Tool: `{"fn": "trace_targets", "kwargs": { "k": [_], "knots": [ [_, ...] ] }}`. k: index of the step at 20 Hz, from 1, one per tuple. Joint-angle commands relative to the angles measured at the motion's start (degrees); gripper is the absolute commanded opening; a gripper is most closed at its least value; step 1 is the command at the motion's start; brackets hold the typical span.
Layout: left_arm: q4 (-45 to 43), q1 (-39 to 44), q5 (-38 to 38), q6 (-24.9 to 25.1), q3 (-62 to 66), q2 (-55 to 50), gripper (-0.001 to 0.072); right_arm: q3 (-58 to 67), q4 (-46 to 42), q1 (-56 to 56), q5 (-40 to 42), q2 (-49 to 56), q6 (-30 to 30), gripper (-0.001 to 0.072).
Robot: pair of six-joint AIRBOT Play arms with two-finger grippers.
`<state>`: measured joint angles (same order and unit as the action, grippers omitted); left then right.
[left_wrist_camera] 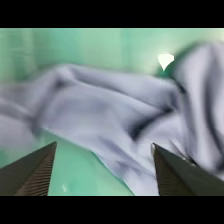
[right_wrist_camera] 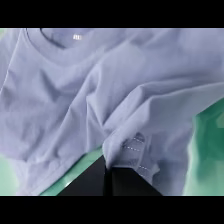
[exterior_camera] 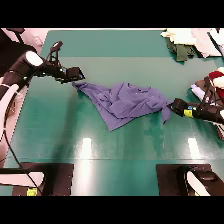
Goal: Fold the shirts.
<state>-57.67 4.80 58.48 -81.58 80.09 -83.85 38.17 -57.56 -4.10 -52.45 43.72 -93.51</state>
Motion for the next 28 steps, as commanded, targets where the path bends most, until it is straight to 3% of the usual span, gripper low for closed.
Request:
{"fn": "trace_targets", "kwargs": {
  "k": [1, 3, 7, 10, 11, 12, 18, 23, 28],
  "knots": [
    [6.6, -0.5, 11.0, 0.8, -3.6, 4.8, 0.0657, 4.0, -2.2, 0.4, 1.7, 2.6, 0.0, 0.0019],
    [14.9, -0.5, 9.6, 2.5, -12.7, 8.8, 0.0569, 4.3, -2.1, 0.4, 2.8, 3.3, -0.1, 0.0019],
    [30.4, 0.1, 9.7, 7.3, -35.4, 16.2, 0.0569, 4.3, -2.1, 0.5, 2.1, 4.8, -0.1, 0.0019],
    [37.2, 4.2, 5.5, 10.5, -45.8, 17.9, 0.0566, 4.2, -2.0, 0.6, 2.6, 3.8, -0.1, 0.0019],
    [37.0, 6.7, 3.7, 10.8, -46.8, 17.9, 0.0495, 4.2, -2.0, 0.6, 2.9, 3.0, -0.1, 0.0019],
    [36.2, 9.7, 1.7, 11.0, -46.9, 17.9, 0.0477, 4.2, -2.0, 0.6, 3.0, 2.0, -0.1, 0.0019],
    [29.4, 24.7, -22.2, 3.5, -46.9, 16.2, 0.0480, 4.2, -2.1, 0.6, 2.9, -3.1, -0.1, 0.0019],
    [33.4, 31.6, -26.1, 4.3, -46.6, 8.6, 0.0482, 4.2, -2.1, 0.6, 2.9, -5.0, -0.1, 0.0019],
    [36.5, 35.6, -35.2, 5.1, -45.3, 8.0, 0.0477, 4.2, -2.0, 0.6, 1.9, -4.9, -0.1, 0.0019]
  ]
}}
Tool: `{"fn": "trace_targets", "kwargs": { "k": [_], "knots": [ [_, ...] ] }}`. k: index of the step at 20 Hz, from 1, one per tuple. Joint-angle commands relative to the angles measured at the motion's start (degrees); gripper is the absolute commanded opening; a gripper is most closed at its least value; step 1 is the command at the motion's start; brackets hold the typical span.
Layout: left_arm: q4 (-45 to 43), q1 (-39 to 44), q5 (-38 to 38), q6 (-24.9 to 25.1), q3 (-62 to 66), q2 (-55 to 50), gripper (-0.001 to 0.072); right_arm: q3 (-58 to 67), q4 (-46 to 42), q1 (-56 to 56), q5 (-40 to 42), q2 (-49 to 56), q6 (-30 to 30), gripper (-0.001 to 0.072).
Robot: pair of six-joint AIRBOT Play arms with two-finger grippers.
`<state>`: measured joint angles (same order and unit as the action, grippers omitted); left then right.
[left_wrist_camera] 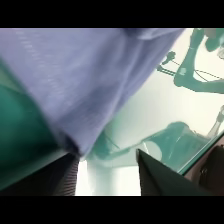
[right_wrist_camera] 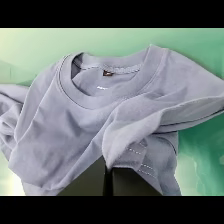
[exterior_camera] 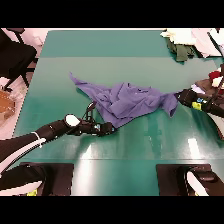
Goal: Fold the shirts.
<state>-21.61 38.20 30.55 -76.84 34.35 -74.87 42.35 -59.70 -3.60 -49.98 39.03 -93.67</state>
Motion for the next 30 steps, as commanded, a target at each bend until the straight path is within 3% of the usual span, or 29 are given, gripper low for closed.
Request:
{"fn": "trace_targets", "kwargs": {
  "k": [1, 2, 5, 7, 9, 11, 17, 22, 26, 30],
  "knots": [
    [0.4, 2.2, -9.2, 0.3, 0.4, -1.0, 0.0420, 0.0, 0.2, 0.1, -0.9, -0.2, 0.0, 0.0019],
    [0.1, 2.2, -10.9, 0.4, 0.4, -1.0, 0.0360, 0.0, 0.2, 0.1, -1.4, -0.2, 0.0, 0.0019],
    [-1.4, 2.2, -9.8, 0.2, 0.4, -1.0, 0.0361, 0.1, 0.2, 0.1, -2.1, -0.3, 0.0, 0.0019],
    [-3.5, 2.2, -5.6, -3.0, 0.4, -1.0, 0.0364, 0.0, 0.2, 0.1, -2.0, -0.6, 0.0, 0.0019],
    [-3.7, 2.2, -1.4, -4.5, 0.4, -1.0, 0.0502, 0.0, 0.1, 0.1, -1.5, -1.7, -0.4, 0.0019],
    [-3.7, 2.2, 1.2, -6.7, 0.4, -1.0, 0.0550, 0.1, 0.0, 0.1, -0.9, -2.7, -0.4, 0.0019],
    [-3.7, 2.1, 8.1, -8.8, 0.3, 1.3, 0.0548, 0.0, -0.3, 0.1, -1.3, -0.4, -0.4, 0.0019],
    [-15.4, -2.1, 6.4, -17.7, 0.3, 7.2, 0.0547, 0.0, -0.1, 0.1, -1.1, 0.5, -0.3, 0.0019],
    [-18.6, -4.1, 3.2, -18.1, 0.2, 7.9, 0.0548, 0.0, -0.1, 0.1, -1.0, 0.5, 0.1, 0.0018],
    [-23.9, -4.0, -3.6, -22.4, 0.2, 7.8, 0.0548, 0.1, 0.0, 0.1, -1.7, 0.4, 0.1, 0.0019]
  ]
}}
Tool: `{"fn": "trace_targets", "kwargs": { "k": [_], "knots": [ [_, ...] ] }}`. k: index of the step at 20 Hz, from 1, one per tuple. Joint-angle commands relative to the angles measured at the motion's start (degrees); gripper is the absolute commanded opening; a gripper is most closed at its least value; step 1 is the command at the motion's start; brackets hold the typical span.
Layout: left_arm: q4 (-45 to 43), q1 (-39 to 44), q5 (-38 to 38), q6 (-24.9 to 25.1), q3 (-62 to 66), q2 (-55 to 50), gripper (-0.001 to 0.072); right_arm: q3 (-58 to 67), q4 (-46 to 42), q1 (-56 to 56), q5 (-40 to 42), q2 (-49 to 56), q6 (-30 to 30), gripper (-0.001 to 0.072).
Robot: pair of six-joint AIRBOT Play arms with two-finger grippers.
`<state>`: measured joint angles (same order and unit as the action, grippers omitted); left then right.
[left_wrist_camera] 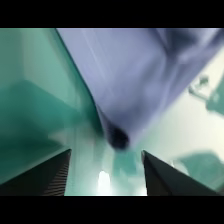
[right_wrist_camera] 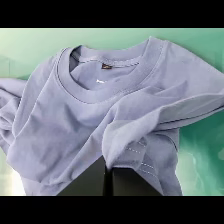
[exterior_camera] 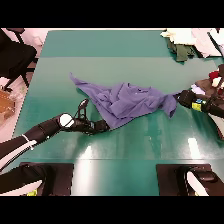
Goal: Fold the shirts.
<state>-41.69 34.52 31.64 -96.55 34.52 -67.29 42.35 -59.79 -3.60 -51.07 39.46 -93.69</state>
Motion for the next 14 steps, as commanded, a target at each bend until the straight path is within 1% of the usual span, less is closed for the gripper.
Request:
{"fn": "trace_targets", "kwargs": {
  "k": [1, 4, 6, 8, 11, 12, 13, 14],
  "knots": [
    [-3.1, -0.4, -5.6, -2.6, 0.1, -0.3, 0.0548, 0.1, 0.1, 0.1, -0.5, -0.1, 0.1, 0.0018],
    [0.0, 1.4, -6.2, -2.4, 0.1, -4.0, 0.0548, 0.1, 0.3, 0.1, -0.1, -0.1, 0.1, 0.0018],
    [2.5, 4.0, -8.8, -2.4, 0.1, -6.0, 0.0548, 0.1, 0.7, 0.1, -0.2, -0.1, 0.1, 0.0018],
    [4.2, 5.6, -10.9, -2.4, 0.1, -6.7, 0.0548, 0.0, 1.6, 0.1, -0.2, -0.8, 0.1, 0.0019],
    [4.8, 5.8, -12.6, -2.4, 0.3, -6.7, 0.0546, 0.0, 1.2, 0.0, 0.6, -2.9, 0.1, 0.0018],
    [4.8, 5.8, -12.6, -2.4, 0.4, -6.8, 0.0520, 0.0, 1.4, -0.2, 0.6, -3.1, 0.0, 0.0019],
    [4.8, 5.9, -12.4, -2.2, 0.5, -6.8, 0.0469, 0.0, 1.3, -0.3, 0.5, -3.0, 0.0, 0.0019],
    [4.9, 5.9, -12.2, -2.0, 0.5, -6.8, 0.0469, 0.0, 1.8, -0.9, 0.2, -2.6, 0.0, 0.0019]
  ]
}}
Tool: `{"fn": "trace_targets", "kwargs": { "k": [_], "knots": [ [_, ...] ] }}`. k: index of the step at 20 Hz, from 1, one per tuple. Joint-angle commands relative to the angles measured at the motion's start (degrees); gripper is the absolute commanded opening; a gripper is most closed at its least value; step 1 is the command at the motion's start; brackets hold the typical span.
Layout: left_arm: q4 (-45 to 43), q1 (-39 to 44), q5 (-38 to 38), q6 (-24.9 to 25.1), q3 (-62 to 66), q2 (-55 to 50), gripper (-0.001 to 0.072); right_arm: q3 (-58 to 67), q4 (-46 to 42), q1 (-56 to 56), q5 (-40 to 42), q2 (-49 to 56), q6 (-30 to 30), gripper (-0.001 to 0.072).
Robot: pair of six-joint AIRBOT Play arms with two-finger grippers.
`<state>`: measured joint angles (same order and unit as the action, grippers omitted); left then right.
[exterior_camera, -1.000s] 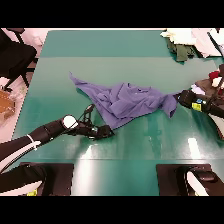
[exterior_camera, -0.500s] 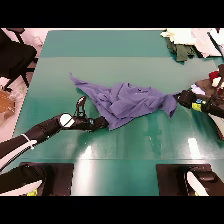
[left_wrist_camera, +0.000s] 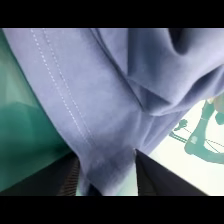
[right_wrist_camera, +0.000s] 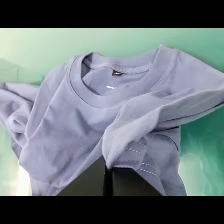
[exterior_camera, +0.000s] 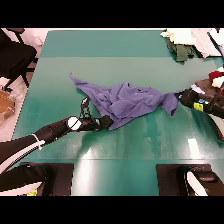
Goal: Fold the shirts.
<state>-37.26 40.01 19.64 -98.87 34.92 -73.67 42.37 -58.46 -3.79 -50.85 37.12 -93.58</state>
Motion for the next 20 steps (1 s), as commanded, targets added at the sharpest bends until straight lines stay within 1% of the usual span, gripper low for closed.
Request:
{"fn": "trace_targets", "kwargs": {
  "k": [1, 3, 4, 5, 8, 9, 10, 13, 16, 18, 20],
  "knots": [
    [0.4, 0.4, -0.1, 0.3, 0.2, -0.4, 0.0469, 0.0, 0.6, -1.1, -0.7, 0.3, -0.1, 0.0019],
    [0.7, 0.4, -0.3, 0.3, 0.2, -0.4, 0.0467, 0.0, 2.1, -1.2, -0.6, 0.7, 0.0, 0.0018],
    [1.2, 0.4, -0.5, 0.3, 0.2, -0.4, 0.0434, 0.0, 2.4, -1.0, -0.3, 0.6, 0.0, 0.0019],
    [1.4, 0.4, -0.8, 0.5, 0.2, -0.4, 0.0340, 0.0, 2.9, -1.0, 0.1, 0.1, 0.0, 0.0019],
    [1.8, 0.4, -1.6, 0.9, 0.2, -0.4, 0.0341, 0.0, 3.0, -1.1, 0.9, -1.9, 0.0, 0.0019],
    [1.7, 0.4, -1.7, 1.1, 0.3, -0.4, 0.0189, 0.0, 3.0, -1.1, 0.9, -2.4, 0.0, 0.0018],
    [1.8, 0.4, -2.0, 2.4, 0.6, -0.4, 0.0028, 0.0, 3.0, -1.1, 0.9, -2.8, 0.0, 0.0018],
    [2.2, 0.3, -2.8, 2.9, 2.3, -0.3, 0.0021, 0.0, 3.0, -1.1, 0.0, -2.9, -0.1, 0.0019],
    [1.2, -1.0, 0.6, 4.9, 6.6, 1.4, 0.0019, 0.0, 3.0, -1.3, -0.3, -2.9, -0.1, 0.0019],
    [-0.7, -3.9, 3.8, 5.0, 8.6, 6.7, 0.0019, 0.1, 3.6, -2.6, -0.3, -3.0, 0.0, 0.0019],
    [-3.7, -8.0, 6.0, 4.7, 9.5, 15.7, 0.0018, 0.2, 6.0, -5.4, 0.2, -3.5, 0.6, 0.0019]
  ]
}}
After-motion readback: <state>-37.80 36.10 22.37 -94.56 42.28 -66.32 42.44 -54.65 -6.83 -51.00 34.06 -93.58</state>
